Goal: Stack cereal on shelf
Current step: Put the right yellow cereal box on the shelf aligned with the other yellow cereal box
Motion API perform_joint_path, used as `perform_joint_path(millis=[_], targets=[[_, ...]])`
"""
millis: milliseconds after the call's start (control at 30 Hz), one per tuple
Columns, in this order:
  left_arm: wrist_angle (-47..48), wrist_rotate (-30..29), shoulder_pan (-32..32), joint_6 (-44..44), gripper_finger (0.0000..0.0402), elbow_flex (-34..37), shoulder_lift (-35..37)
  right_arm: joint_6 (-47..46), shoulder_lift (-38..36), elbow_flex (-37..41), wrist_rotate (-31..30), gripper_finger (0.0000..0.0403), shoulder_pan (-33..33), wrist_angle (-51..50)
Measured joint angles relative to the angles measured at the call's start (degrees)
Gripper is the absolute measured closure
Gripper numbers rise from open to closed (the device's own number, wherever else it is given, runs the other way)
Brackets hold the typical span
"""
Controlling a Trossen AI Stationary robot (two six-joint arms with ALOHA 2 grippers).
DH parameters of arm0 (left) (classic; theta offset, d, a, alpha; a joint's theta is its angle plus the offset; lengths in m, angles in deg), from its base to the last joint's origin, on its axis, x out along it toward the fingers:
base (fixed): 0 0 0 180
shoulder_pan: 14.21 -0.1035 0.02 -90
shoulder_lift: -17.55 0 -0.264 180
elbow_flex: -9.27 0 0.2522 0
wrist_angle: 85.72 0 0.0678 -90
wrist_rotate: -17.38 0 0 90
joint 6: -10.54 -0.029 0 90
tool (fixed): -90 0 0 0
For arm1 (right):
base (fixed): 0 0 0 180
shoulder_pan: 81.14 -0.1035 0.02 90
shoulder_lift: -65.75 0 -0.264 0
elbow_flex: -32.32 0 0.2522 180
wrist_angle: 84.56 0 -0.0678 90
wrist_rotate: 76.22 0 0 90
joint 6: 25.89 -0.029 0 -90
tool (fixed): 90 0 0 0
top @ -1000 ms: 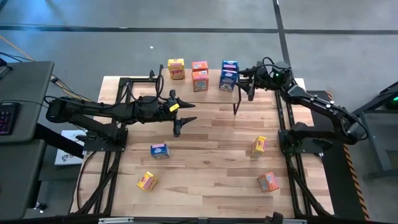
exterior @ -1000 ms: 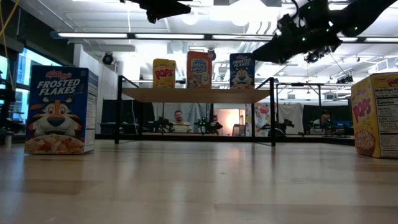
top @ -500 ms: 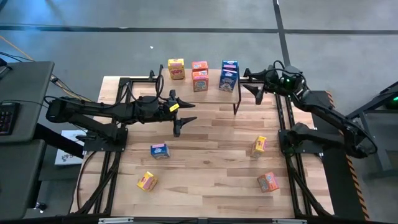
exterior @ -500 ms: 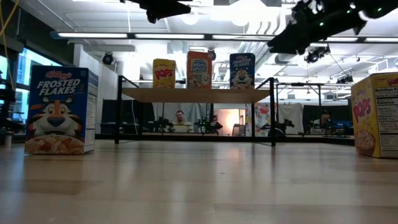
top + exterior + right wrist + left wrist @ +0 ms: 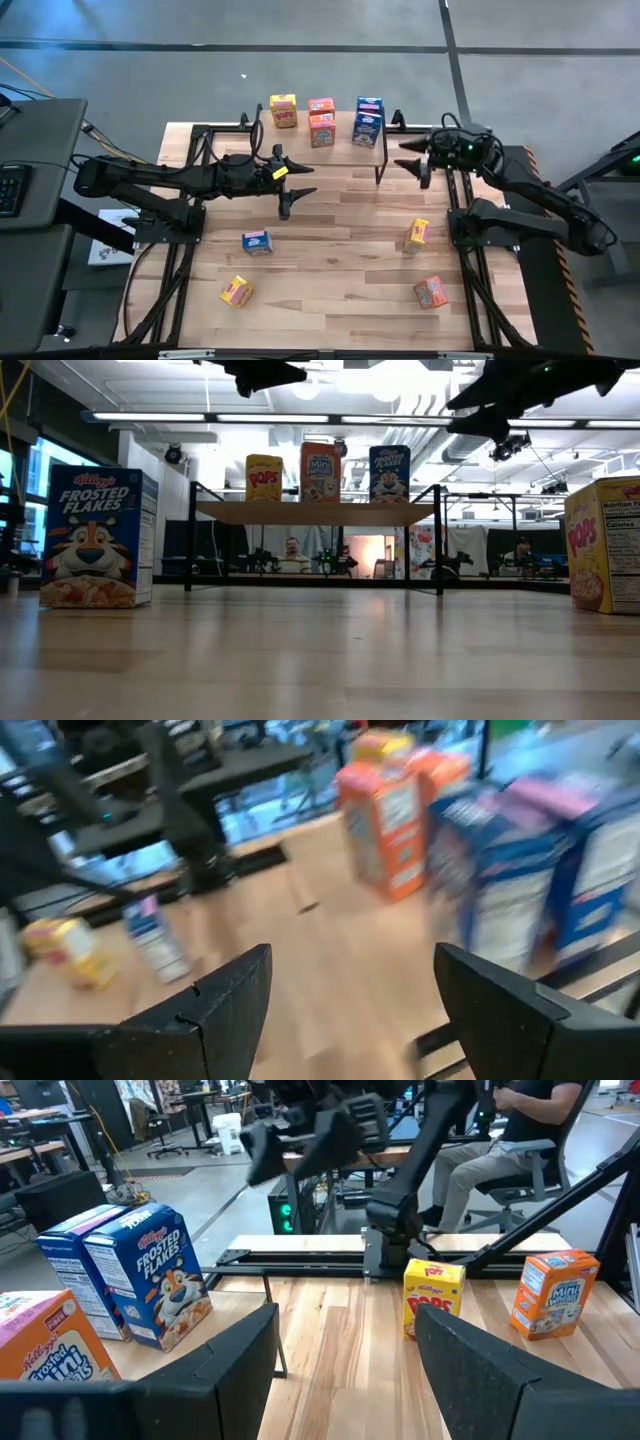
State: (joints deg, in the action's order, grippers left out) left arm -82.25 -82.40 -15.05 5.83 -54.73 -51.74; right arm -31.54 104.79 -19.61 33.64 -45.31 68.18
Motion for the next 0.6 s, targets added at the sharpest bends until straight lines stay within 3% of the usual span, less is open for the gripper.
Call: perform_joint_path(millis=[167, 600], targets=[[0.01, 0.02, 0.02, 0.00, 0.0176, 0.00, 0.00, -6.29, -0.08, -2.55, -2.33, 0.0132, -6.41, -8.16], [0.04, 0.00, 0.01, 0.00, 0.0176, 0.00, -0.02, -26.49, 2.97, -18.74, -20.84, 0.0132, -19.29, -35.25]])
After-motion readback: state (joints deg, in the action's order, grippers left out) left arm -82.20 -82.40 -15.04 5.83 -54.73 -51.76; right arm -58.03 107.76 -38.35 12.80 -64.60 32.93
